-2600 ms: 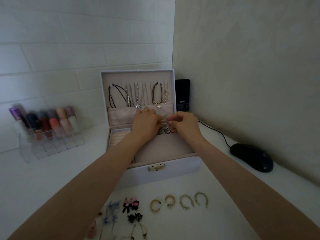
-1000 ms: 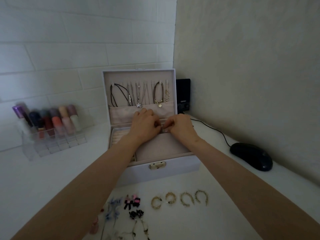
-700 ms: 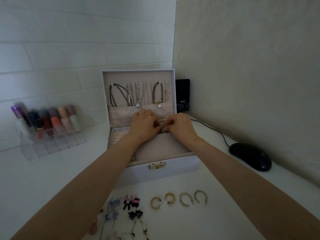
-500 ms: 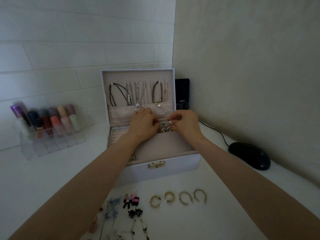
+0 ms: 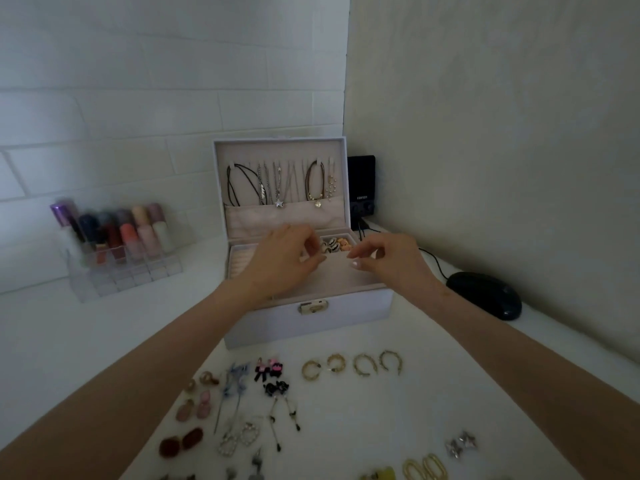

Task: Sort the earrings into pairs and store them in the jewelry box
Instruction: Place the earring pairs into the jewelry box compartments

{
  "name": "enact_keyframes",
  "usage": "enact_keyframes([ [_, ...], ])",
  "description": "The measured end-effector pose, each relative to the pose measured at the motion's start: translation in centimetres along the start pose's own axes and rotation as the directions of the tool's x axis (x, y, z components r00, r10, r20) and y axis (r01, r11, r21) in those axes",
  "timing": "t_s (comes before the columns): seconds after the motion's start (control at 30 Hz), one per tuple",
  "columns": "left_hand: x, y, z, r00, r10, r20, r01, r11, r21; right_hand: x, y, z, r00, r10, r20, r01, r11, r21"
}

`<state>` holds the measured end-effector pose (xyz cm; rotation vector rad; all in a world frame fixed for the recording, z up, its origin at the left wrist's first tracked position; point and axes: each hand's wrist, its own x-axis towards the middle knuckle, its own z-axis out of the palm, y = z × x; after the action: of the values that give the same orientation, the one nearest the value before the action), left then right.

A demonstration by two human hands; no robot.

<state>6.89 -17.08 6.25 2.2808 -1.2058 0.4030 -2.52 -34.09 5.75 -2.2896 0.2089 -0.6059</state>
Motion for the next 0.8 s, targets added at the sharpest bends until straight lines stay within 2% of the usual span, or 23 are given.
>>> enact_keyframes([
  [0.1,-2.3,2.0,-0.5,0.996,0.076,0.049,-0.07,0.992,-0.104,-1.7,-0.4,-1.0,0.997,-0.014,0.08,0.018,0.999,-0.048],
  [0.2,-3.7,3.2,0.0,0.981,0.123,0.148,-0.119,0.992,-0.038,-3.7,-0.6,-2.0,0.967,0.016,0.255,0.005,0.997,-0.082],
  [0.27,-4.4,3.5,0.8,0.97,0.178,0.168,-0.178,0.984,-0.011,-4.9,-0.4,-2.2,0.92,0.068,0.385,0.009,0.981,-0.195],
  [0.37,-5.0,3.8,1.8,0.945,0.277,0.174,-0.288,0.957,0.04,-5.9,0.6,-2.1,0.87,0.142,0.472,0.048,0.929,-0.366],
  [0.53,-6.0,5.5,3.5,0.923,0.215,0.319,-0.287,0.937,0.198,-6.5,1.3,-2.4,0.809,0.222,0.544,0.035,0.906,-0.422],
  [0.63,-6.3,6.3,3.9,0.933,0.156,0.325,-0.227,0.954,0.194,-6.4,1.3,-2.2,0.79,0.225,0.57,0.055,0.9,-0.433],
  [0.7,-6.3,6.6,4.1,0.941,0.138,0.309,-0.198,0.965,0.171,-6.3,1.4,-2.1,0.775,0.24,0.585,0.017,0.917,-0.398],
  [0.8,-6.1,6.8,4.2,0.949,0.116,0.292,-0.167,0.973,0.159,-6.2,1.4,-2.1,0.778,0.231,0.584,0.014,0.923,-0.384],
])
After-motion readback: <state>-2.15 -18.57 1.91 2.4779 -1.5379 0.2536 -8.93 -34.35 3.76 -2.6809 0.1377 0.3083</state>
